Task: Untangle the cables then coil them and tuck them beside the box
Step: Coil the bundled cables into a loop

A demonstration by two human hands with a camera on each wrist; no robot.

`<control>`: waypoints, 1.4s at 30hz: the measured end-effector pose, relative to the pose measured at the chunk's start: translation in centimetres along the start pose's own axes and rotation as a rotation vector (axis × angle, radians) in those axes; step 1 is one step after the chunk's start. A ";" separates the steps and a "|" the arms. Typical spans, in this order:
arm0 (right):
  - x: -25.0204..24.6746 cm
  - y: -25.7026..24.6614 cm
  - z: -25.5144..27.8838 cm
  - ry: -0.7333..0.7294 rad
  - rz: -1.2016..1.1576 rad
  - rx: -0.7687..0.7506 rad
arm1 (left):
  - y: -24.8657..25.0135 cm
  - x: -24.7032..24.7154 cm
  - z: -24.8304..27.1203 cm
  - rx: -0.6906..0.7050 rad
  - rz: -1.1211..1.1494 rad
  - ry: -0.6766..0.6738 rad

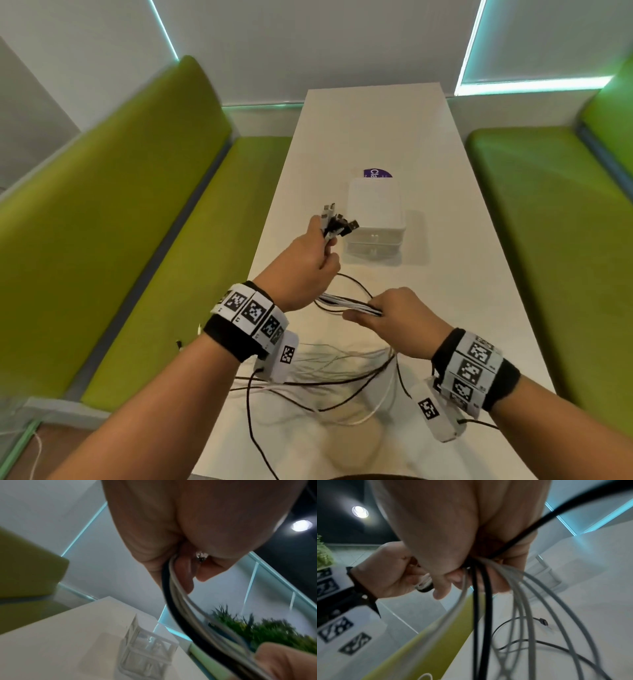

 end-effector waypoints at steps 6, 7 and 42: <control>-0.9 1.5 0.6 -0.021 -0.311 0.028 | -0.9 0.1 -0.2 -0.040 -0.138 0.012; -1.3 1.6 0.5 0.017 -0.181 0.013 | -1.2 0.2 -0.1 -0.044 -0.167 0.008; -3.6 2.6 1.5 0.081 -0.252 0.057 | -4.2 -2.8 1.1 -0.077 -0.061 -0.003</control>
Point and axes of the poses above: each hand's wrist, its own z-axis away from the middle knuckle, its own x-axis out of the palm, y = z × x, the point moved 3 cm from there along -z, towards the middle knuckle, and after that the axes turned 1 degree about -z, right-handed, at the moved point
